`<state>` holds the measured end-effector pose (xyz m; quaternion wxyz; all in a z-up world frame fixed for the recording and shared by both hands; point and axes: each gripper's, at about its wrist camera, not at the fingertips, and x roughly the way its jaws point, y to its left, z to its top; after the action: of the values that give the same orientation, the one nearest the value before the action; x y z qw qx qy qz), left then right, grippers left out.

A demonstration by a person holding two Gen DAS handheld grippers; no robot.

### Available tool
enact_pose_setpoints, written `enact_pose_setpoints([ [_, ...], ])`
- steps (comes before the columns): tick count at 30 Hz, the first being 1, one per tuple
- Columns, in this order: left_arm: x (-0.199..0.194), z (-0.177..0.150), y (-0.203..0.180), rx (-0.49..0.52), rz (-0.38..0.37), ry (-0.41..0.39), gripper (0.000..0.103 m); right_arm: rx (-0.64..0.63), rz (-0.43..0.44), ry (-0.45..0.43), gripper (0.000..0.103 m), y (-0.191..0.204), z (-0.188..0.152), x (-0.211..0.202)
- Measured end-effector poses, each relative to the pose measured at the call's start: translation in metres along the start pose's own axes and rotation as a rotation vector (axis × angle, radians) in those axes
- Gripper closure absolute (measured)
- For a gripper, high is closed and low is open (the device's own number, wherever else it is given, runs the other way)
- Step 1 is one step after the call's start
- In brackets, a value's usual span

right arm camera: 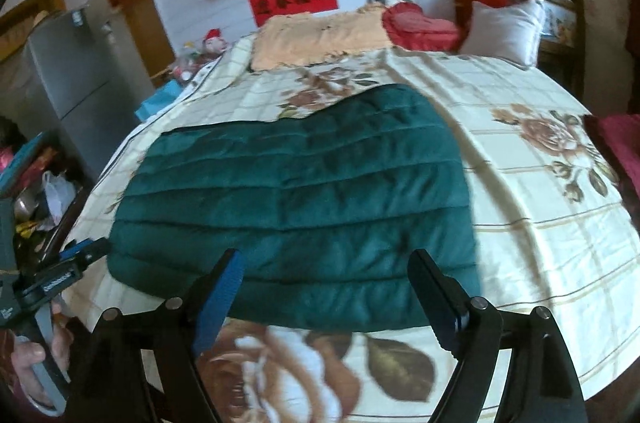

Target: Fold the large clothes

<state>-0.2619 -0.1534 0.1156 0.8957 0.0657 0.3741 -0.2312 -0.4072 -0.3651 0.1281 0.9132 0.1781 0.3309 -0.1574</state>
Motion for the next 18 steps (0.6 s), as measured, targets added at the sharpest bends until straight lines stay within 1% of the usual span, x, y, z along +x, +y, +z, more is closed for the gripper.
enact_pose_setpoints([
  [2, -0.003, -0.001, -0.004, 0.003, -0.003, -0.014, 0.051, -0.018, 0.004, -0.008, 0.020, 0.011, -0.002, 0.002],
  [5, -0.003, -0.001, -0.006, -0.009, -0.028, -0.005, 0.051, -0.034, 0.003, -0.014, 0.020, 0.024, -0.004, 0.006],
  [7, -0.005, -0.002, -0.007, -0.008, -0.027, -0.012, 0.051, -0.041, 0.006, -0.017, 0.020, 0.030, -0.006, 0.008],
  [12, -0.010, -0.005, -0.013, 0.017, 0.008, -0.044, 0.051, -0.069, 0.008, -0.014, 0.019, 0.046, -0.009, 0.012],
  [18, -0.011, -0.010, -0.020, 0.053, 0.063, -0.065, 0.051, -0.055, 0.028, -0.003, 0.019, 0.048, -0.011, 0.015],
])
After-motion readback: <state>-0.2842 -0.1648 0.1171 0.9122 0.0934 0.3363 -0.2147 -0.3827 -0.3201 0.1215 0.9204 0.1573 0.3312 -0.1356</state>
